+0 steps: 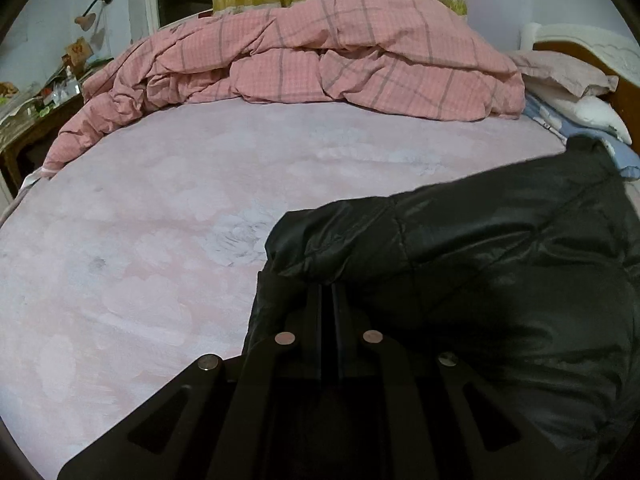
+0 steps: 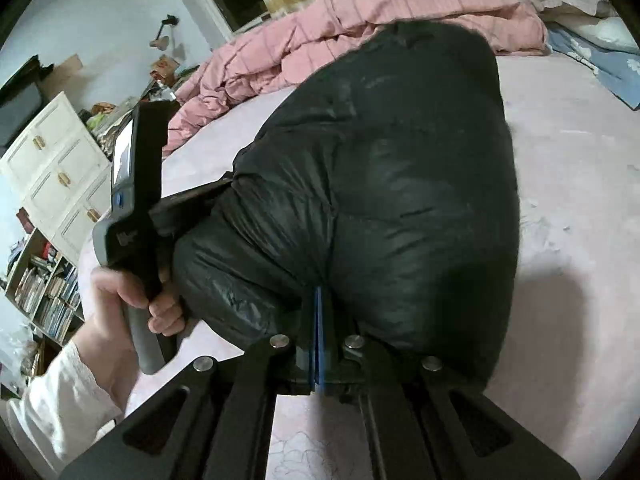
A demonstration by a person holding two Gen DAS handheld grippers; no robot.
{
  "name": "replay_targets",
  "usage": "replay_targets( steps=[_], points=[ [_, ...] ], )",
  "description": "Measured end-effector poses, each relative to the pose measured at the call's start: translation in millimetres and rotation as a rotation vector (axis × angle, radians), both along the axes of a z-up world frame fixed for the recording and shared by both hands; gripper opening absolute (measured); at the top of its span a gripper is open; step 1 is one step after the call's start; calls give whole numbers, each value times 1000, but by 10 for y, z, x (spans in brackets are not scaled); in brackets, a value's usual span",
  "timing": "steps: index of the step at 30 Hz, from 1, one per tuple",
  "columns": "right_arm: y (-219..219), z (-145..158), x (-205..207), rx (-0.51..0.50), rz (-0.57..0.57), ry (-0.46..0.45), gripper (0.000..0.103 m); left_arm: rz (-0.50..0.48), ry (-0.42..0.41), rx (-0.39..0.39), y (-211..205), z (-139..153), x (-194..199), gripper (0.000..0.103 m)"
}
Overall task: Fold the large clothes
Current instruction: 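Lift the folded jacket with both tools and carry it toward the headboard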
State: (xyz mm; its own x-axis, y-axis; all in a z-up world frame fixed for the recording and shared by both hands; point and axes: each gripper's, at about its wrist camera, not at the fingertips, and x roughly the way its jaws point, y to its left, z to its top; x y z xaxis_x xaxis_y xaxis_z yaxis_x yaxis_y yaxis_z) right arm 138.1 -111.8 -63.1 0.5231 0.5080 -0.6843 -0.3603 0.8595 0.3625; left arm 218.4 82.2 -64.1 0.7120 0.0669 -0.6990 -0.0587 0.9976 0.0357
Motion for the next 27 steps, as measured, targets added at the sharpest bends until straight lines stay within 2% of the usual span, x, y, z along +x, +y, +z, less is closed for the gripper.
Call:
replay_targets(
  steps=[2,3,4,5,6,7,8,10,12,14,15,16,18,21,22,23,24,25,26,27],
  points=[
    [-57,211,-60,-23,-14,-30,0,-43,-41,-14,60,187,-139,7],
    [-149,302,-79,-5,-32,-51,8,-57,-70,-46,114,305,-254,7],
    [-258,373,-106,20,-54,-67,29,-59,-93,-95,195,422,-378,10],
    [-401,447,-113,65,-84,-80,43,-48,-103,-137,277,511,-472,32],
    [-506,488,-109,86,-120,-84,71,-30,-107,-184,377,586,-558,74],
    [-610,524,-84,99,-158,-86,79,2,-106,-231,488,631,-630,90],
    [-720,533,-18,109,-190,-82,79,35,-97,-290,606,644,-687,98],
    [-894,442,103,137,-235,-33,79,42,-16,-442,798,552,-682,98],
    [-1076,242,244,260,-247,73,79,51,100,-610,931,334,-618,98],
    [-1172,5,325,397,-219,184,79,27,176,-760,950,121,-573,98],
    [-1151,-107,346,460,-204,231,79,2,200,-809,908,44,-560,98],
    [-1143,-197,364,504,-190,264,79,-21,221,-823,841,-9,-546,99],
    [-1095,-319,375,532,-181,289,79,-53,250,-820,719,-91,-508,103],
    [-1051,-395,350,554,-164,268,79,-48,226,-777,603,-93,-480,102],
    [-1038,-403,349,560,-155,265,79,-59,214,-762,551,-80,-471,96],
    [-1035,-403,352,561,-150,257,77,-76,205,-754,497,-64,-465,75],
    [-1026,-409,347,560,-151,247,66,-85,200,-756,457,-38,-464,61],
    [-1002,-411,361,556,-159,236,58,-84,181,-742,424,16,-485,55],
    [-1016,-408,367,553,-165,223,54,-86,150,-695,364,121,-513,48],
    [-1027,-355,333,547,-168,191,49,-95,133,-648,300,195,-518,46]
  ],
)
